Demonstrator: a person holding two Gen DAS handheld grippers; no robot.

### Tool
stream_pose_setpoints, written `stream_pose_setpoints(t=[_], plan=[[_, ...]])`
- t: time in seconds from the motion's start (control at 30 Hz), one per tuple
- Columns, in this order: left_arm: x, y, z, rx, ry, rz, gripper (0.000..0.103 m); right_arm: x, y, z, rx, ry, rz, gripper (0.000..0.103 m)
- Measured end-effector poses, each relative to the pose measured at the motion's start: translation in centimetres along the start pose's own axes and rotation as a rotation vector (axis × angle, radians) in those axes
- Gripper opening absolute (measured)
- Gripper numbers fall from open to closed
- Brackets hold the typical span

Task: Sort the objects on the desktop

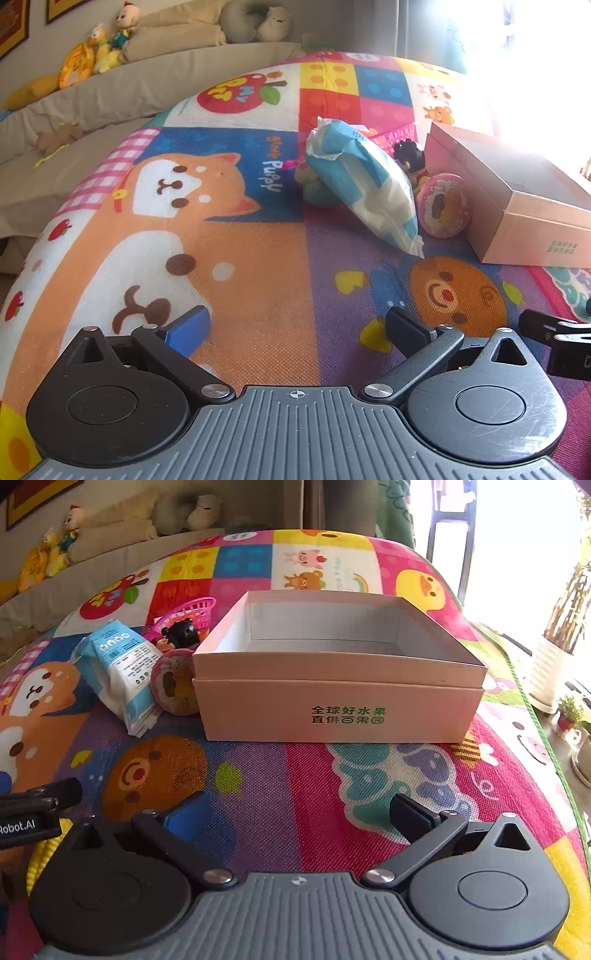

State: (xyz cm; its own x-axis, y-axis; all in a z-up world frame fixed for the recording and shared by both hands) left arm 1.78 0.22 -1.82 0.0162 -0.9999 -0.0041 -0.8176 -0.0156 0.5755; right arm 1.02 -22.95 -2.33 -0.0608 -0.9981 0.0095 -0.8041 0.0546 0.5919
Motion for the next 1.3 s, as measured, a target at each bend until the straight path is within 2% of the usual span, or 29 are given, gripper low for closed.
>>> stream_pose_setpoints(t=[0.1,0.2,0.4,1.3], plan=[[0.0,0.3,0.2,-0.005,0.001,-0.010,0.103,0.9,0.2,0.3,-0.004,0.066,-0.104,0.103],[-0.1,0.8,0.6,-0.006,-0.001,-0.007,0.103,1.4,0.1,0.3,-0.002,0.084,-0.154,0.103],[-0.7,2.1,1.5,-0.005,0.009,-0.008,0.103,1.3,0.1,0.4,0.001,0.085,-0.146,0.103],[-0.8,2.2,1.5,0.001,0.005,-0.018,0.103,1.3,0.1,0.5,0.014,0.079,-0.139,0.103]])
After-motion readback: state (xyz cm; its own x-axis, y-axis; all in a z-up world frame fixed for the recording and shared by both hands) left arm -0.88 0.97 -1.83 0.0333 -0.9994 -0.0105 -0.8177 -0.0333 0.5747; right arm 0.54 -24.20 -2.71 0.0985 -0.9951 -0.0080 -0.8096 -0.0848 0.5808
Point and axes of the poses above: each gripper's, at about its wrist camera, not at the fingertips, and y roughly against the way its jaws point, x to its right, z to its underside, the point moved 3 cm from there along -y, roughly the way its jaws point, and after that the axes turned 5 degrees about x, right-handed, at the moved point
